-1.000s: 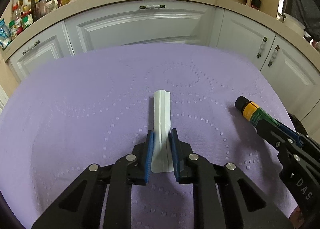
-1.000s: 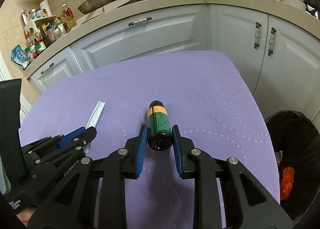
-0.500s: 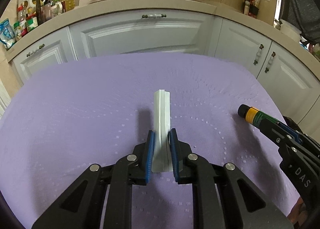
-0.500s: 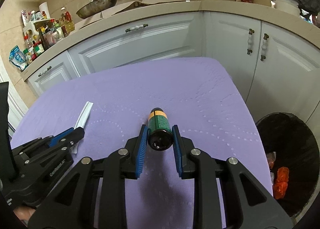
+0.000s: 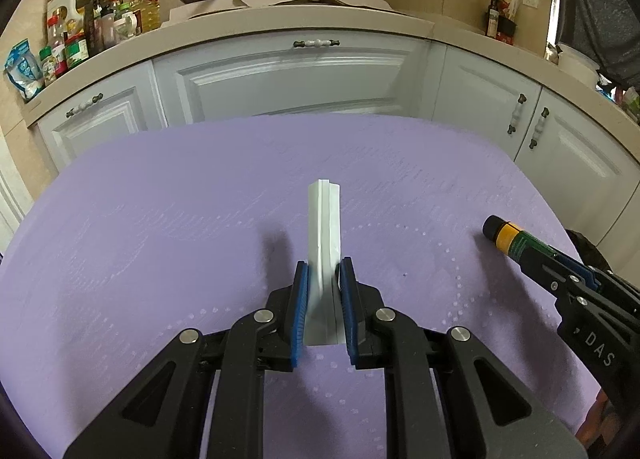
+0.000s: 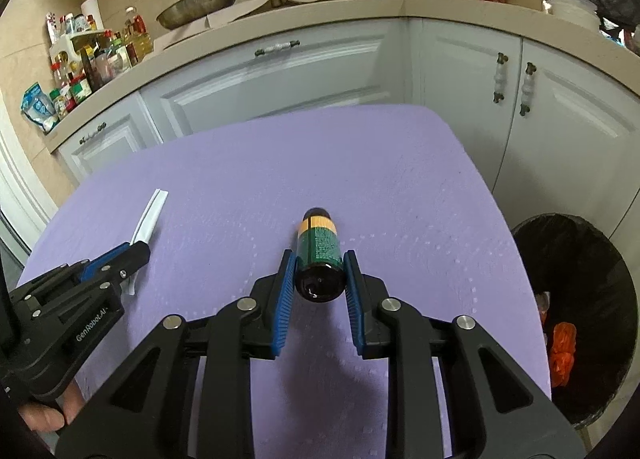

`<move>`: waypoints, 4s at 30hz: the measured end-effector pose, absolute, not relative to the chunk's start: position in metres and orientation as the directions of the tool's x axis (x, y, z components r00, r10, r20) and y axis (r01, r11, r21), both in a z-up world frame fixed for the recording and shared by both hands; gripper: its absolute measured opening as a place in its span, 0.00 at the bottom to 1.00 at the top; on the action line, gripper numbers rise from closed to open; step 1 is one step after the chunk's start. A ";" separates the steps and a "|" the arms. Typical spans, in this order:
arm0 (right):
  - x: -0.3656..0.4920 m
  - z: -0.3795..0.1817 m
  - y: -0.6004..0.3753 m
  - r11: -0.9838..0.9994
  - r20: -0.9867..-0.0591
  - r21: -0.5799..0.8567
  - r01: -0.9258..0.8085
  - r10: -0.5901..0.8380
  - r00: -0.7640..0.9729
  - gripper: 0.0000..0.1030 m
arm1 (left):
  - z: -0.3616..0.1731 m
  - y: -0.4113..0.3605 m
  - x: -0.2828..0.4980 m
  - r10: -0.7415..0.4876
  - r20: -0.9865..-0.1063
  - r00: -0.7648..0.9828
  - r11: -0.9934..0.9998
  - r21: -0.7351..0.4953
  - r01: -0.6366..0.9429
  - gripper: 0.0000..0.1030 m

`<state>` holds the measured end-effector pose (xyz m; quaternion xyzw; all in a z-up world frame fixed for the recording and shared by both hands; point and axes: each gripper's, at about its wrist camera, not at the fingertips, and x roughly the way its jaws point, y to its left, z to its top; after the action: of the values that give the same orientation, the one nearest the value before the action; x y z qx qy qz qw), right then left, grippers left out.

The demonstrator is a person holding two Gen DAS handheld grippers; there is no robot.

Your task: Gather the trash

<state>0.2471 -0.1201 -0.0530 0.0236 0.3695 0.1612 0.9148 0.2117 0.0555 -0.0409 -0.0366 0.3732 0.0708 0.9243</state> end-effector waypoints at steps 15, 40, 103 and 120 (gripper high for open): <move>0.266 -0.064 -0.098 0.943 -0.729 0.142 -0.301 0.305 0.612 0.37 | -0.046 0.067 0.214 0.118 -0.708 0.696 0.982 -0.023 -0.190 0.16; 0.241 -0.043 -0.114 0.951 -0.632 0.128 -0.283 0.298 0.715 0.23 | -0.034 0.059 0.200 0.105 -0.669 0.736 0.984 -0.037 -0.174 0.16; 0.193 -0.024 -0.376 0.971 -0.497 0.124 0.204 -0.117 0.860 0.40 | -0.015 -0.210 0.217 -0.255 -0.571 0.780 0.946 0.018 0.323 0.53; 0.139 -0.004 -0.347 0.971 -0.474 0.099 0.218 -0.147 0.868 0.59 | 0.005 -0.175 0.166 -0.288 -0.506 0.813 0.940 0.013 0.341 0.70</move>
<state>0.1387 -0.3469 -0.0044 0.0748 0.2385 -0.0947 0.9636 0.1665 -0.1745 0.0055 0.0516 0.2572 -0.1653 0.9507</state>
